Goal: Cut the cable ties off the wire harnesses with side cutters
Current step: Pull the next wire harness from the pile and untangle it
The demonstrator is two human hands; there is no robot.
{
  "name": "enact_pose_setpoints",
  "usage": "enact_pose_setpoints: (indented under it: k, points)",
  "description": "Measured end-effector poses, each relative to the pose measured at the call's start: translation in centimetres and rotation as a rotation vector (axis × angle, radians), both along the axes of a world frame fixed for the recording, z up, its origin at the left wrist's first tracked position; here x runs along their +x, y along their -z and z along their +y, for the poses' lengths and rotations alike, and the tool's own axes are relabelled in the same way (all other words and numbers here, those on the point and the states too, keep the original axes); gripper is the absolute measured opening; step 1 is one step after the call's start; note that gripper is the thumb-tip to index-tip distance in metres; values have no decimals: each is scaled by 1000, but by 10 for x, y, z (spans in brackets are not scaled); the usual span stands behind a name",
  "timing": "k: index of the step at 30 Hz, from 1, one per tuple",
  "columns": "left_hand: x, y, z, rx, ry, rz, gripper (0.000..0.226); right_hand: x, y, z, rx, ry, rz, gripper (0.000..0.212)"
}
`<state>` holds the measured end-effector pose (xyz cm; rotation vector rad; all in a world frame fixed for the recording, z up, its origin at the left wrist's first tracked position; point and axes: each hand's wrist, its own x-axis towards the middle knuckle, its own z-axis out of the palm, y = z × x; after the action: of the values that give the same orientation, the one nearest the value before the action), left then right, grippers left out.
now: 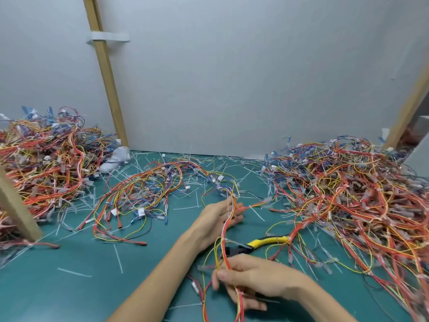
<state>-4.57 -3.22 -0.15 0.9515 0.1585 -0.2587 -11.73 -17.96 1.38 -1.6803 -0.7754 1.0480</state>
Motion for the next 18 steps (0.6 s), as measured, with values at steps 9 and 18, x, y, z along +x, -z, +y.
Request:
enact_pose_setpoints:
  k: [9, 18]
  points:
    - [2, 9, 2, 65, -31, -130, 60, -3, -3, 5, 26, 100, 47, 13]
    - [4, 11, 2, 137, -62, -289, 68, -7, -2, 2, 117, 259, -11, 36]
